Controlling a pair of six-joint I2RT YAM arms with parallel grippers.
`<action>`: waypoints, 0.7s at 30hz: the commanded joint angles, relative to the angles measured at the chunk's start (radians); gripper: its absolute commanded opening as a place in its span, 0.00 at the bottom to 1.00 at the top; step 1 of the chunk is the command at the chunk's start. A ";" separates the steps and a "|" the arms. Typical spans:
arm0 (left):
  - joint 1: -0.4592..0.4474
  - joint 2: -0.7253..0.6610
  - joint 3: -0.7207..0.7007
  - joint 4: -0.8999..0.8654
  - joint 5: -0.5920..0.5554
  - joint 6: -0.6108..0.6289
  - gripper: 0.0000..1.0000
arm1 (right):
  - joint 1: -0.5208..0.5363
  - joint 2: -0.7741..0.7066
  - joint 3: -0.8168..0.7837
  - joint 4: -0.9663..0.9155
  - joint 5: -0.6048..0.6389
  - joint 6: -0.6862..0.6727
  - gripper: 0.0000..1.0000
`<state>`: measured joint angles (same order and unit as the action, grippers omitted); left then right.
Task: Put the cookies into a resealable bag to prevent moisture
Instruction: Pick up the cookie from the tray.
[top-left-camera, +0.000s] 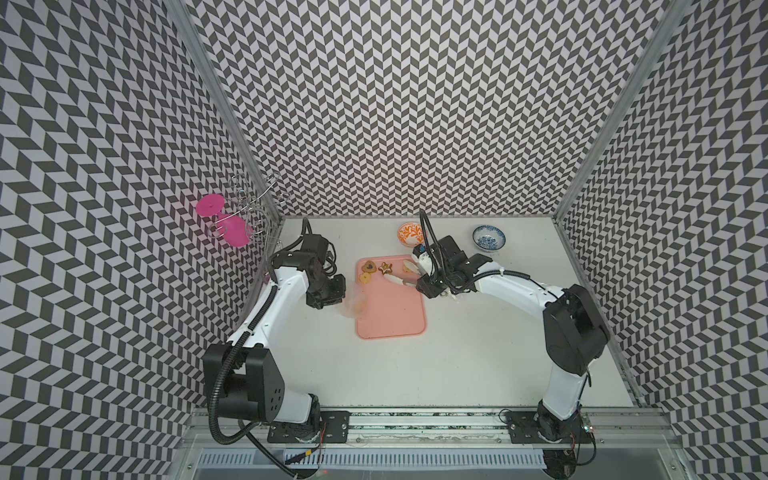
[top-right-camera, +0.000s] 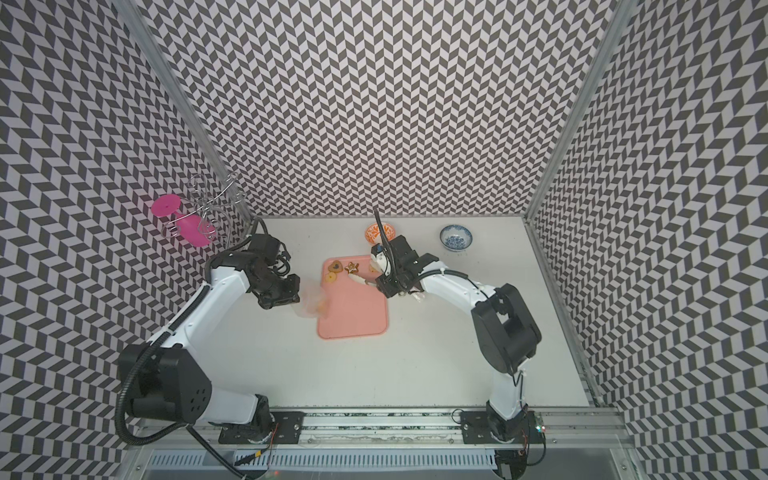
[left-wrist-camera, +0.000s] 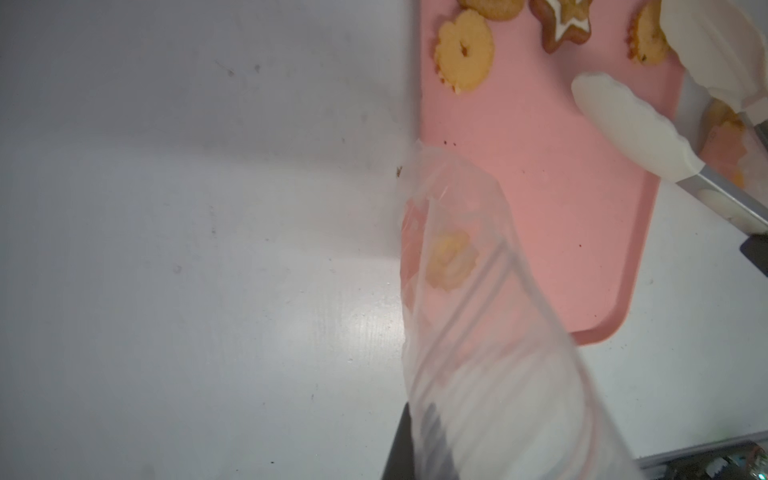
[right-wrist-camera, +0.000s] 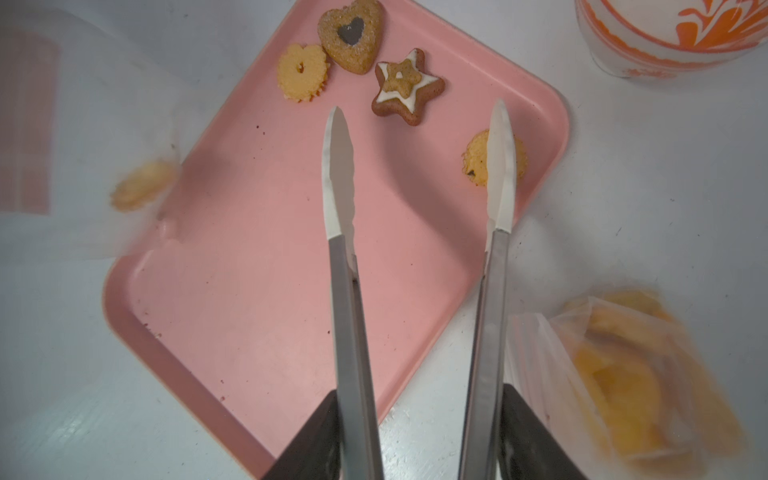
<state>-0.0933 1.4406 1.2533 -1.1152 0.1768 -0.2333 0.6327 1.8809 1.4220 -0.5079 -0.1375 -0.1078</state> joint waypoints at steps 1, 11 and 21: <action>0.011 -0.006 0.037 -0.051 -0.117 0.006 0.00 | 0.005 0.043 0.076 0.060 0.033 -0.040 0.56; -0.007 0.113 0.160 -0.072 -0.195 0.031 0.00 | 0.031 0.144 0.157 0.059 0.024 -0.067 0.53; -0.045 0.184 0.120 0.063 0.099 0.047 0.00 | 0.045 0.193 0.199 0.016 0.043 -0.089 0.48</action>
<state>-0.1284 1.6115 1.3933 -1.1042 0.1692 -0.2008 0.6712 2.0609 1.5867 -0.5053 -0.1047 -0.1768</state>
